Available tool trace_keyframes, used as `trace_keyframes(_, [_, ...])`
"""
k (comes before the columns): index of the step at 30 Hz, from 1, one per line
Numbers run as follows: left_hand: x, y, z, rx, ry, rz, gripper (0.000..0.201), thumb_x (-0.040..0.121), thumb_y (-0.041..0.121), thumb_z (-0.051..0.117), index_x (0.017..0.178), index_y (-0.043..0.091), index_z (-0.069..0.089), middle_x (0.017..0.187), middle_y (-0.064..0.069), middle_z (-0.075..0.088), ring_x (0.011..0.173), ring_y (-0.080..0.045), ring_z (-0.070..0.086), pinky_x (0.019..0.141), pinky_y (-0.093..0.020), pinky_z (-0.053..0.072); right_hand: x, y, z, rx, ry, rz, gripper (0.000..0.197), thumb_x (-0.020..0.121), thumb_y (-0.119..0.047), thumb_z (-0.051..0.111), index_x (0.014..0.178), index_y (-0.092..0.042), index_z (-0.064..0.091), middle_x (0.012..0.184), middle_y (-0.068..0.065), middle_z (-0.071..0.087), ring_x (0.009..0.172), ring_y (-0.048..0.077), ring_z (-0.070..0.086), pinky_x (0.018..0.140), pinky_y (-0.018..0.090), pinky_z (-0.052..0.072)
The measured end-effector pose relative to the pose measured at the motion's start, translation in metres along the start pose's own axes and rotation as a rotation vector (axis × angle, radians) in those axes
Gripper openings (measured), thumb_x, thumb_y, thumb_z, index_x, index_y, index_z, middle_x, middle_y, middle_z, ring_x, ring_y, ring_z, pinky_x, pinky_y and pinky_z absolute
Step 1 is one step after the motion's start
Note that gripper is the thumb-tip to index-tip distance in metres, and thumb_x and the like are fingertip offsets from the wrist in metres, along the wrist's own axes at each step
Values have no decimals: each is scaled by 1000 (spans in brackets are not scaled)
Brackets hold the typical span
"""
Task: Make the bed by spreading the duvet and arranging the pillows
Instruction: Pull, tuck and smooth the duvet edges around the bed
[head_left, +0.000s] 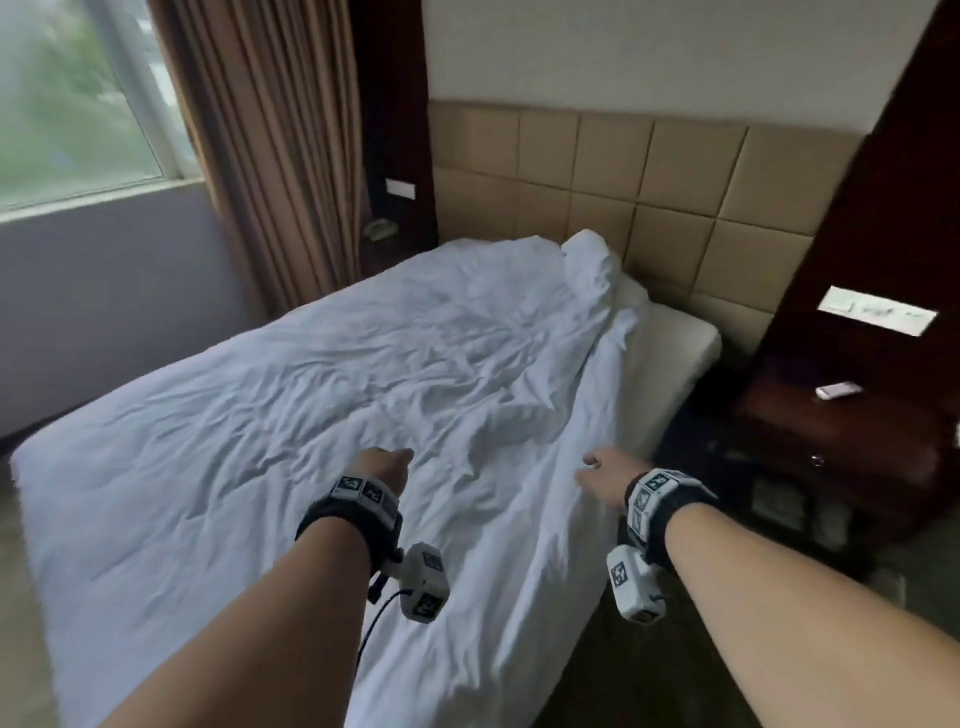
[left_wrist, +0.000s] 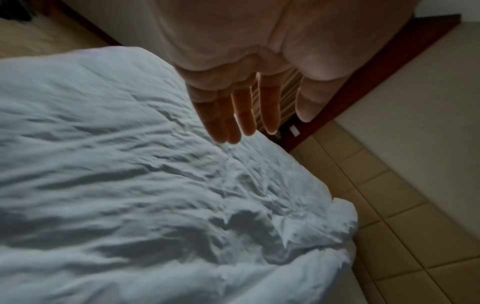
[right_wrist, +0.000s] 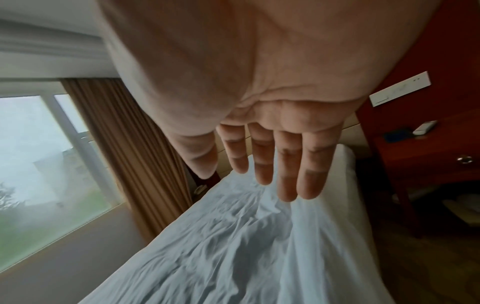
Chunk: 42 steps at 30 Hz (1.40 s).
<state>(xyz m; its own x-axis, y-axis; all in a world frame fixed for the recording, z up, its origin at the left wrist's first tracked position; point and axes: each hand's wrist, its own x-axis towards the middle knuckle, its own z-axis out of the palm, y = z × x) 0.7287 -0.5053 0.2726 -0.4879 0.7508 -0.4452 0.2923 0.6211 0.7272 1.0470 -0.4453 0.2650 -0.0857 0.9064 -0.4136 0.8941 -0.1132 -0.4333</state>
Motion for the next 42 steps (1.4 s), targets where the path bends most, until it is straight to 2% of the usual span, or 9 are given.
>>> trace_keyframes(3, [17,47,70,-2,-15,9,42,95,43,63,102,3,71,97,-23,73,95,-39,71,93,-52,58,33,52,-51,13,45,33,32,95,-36,57,115,-13,67,121,8,69,111,28,63,90,28,46])
trace_keyframes(7, [27,103,145,-71,-71,-16,39,94,40,65,78,4,67,69,-14,66,72,-32,68,87,-53,61,81,95,-110,16,55,74,35,98,-34,58,121,-8,66,123,10,68,116,29,61,94,29,46])
trace_keyframes(10, [35,144,176,-102,-131,-57,35,99,34,63,81,4,63,73,-11,60,73,-28,60,70,-36,52,126,110,-141,38,64,89,42,98,-36,59,127,-6,64,128,12,67,120,29,60,97,29,45])
trace_keyframes(17, [142,246,240,-188,-150,-4,34,99,34,64,112,3,65,85,-9,65,75,-28,66,74,-40,56,234,117,-190,87,100,106,48,99,-39,58,140,-14,56,141,6,58,129,25,54,102,26,40])
trace_keyframes(23, [199,358,318,-164,-300,51,27,102,28,60,104,1,62,85,-8,61,76,-26,62,70,-36,50,314,149,-259,150,190,171,43,94,-46,60,130,-21,62,131,4,64,119,25,60,97,28,44])
trace_keyframes(27, [228,427,372,-130,-345,83,26,103,26,59,106,1,61,88,-8,61,80,-27,61,69,-35,49,366,188,-310,189,227,217,24,91,-47,60,105,-27,63,113,3,68,111,27,64,82,27,42])
trace_keyframes(33, [299,502,483,-95,-359,54,20,104,25,56,88,12,56,96,-12,59,68,-21,56,70,-36,51,476,265,-375,192,219,223,39,96,-42,58,119,-11,66,119,10,69,110,29,63,89,30,46])
trace_keyframes(37, [330,543,559,-156,-287,-50,20,102,21,61,107,2,60,85,-7,61,66,-23,57,62,-33,46,552,321,-409,227,186,171,40,93,-39,57,110,-3,64,109,19,70,101,37,67,87,38,52])
trace_keyframes(42, [360,598,614,-241,-322,-143,15,102,19,59,97,5,59,77,-7,55,60,-22,50,60,-29,40,632,359,-458,253,160,166,31,94,-35,57,103,-7,66,99,17,71,91,36,69,82,37,55])
